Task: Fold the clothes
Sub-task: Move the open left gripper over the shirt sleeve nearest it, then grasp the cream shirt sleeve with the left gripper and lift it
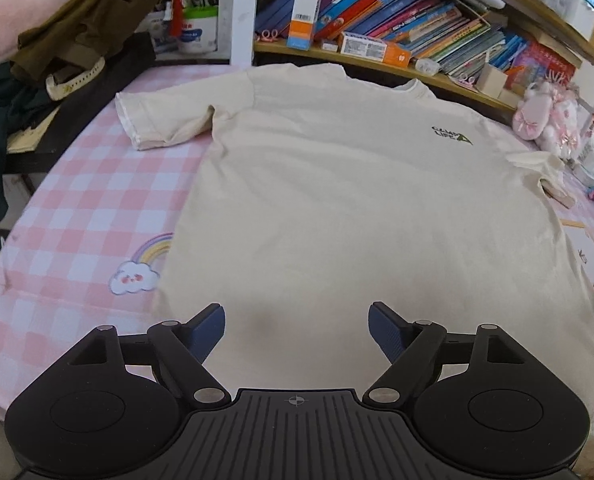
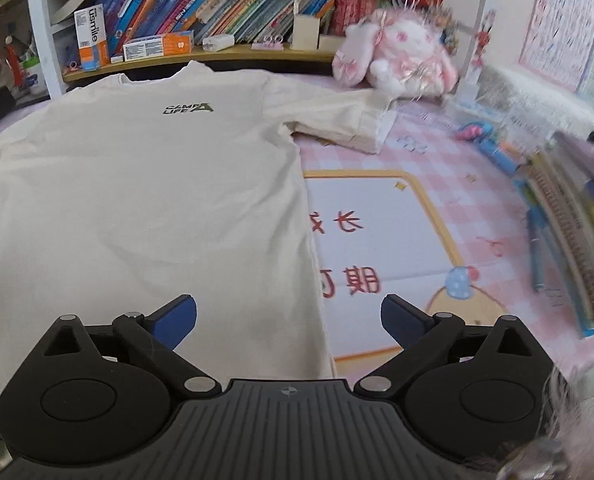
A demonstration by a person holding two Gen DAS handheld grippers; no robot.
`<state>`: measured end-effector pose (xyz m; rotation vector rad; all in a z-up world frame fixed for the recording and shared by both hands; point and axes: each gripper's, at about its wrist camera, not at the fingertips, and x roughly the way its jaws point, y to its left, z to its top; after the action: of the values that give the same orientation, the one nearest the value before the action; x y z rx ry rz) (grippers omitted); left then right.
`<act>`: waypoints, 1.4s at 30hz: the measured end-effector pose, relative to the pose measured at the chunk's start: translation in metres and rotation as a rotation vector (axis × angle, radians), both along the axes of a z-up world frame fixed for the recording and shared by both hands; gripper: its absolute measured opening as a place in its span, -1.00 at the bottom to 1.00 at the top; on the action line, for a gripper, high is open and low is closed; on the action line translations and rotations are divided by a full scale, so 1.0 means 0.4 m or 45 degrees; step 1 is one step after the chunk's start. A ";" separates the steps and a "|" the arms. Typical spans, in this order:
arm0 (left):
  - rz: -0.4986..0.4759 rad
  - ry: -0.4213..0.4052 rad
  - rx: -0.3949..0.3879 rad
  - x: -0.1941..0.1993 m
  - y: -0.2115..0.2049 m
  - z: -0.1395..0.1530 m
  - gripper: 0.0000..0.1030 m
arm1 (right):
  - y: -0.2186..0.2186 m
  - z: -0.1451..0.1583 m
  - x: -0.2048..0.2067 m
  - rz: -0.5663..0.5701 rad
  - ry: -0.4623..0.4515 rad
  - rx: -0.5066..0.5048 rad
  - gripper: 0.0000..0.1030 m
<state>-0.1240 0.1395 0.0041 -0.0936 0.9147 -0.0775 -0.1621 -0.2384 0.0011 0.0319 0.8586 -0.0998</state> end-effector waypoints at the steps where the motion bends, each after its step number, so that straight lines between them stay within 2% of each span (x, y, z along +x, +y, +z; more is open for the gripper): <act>1: 0.014 0.008 0.004 0.002 -0.010 -0.001 0.57 | -0.008 -0.001 0.011 0.010 0.005 0.027 0.93; 7: 0.090 0.081 0.009 0.001 -0.057 -0.016 0.57 | -0.032 -0.026 0.070 0.099 0.021 0.071 0.93; 11: 0.099 0.119 -0.053 0.004 -0.064 -0.016 0.57 | -0.030 -0.045 0.084 0.136 0.039 0.104 0.93; 16: 0.150 0.145 -0.081 0.042 -0.050 -0.022 0.57 | -0.022 -0.052 0.094 0.148 0.047 0.089 0.93; 25: 0.080 0.163 -0.107 0.170 0.036 -0.024 0.57 | 0.033 -0.039 0.103 -0.016 0.020 0.081 0.93; 28: 0.069 0.150 -0.145 0.218 0.080 -0.021 0.57 | 0.076 -0.029 0.098 -0.064 -0.002 0.100 0.93; 31: 0.063 0.165 -0.196 0.264 0.124 -0.028 0.57 | 0.127 -0.030 0.099 -0.089 0.008 0.062 0.93; 38: 0.137 0.230 -0.303 0.356 0.239 -0.042 0.57 | 0.218 -0.034 0.086 -0.208 0.015 0.048 0.93; 42: 0.181 0.214 -0.282 0.407 0.293 -0.037 0.57 | 0.263 -0.015 0.083 -0.254 -0.004 0.038 0.93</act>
<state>0.0387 0.2566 -0.0107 -0.3750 1.0622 -0.0393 -0.1290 -0.1333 -0.0050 0.1459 0.8521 -0.2735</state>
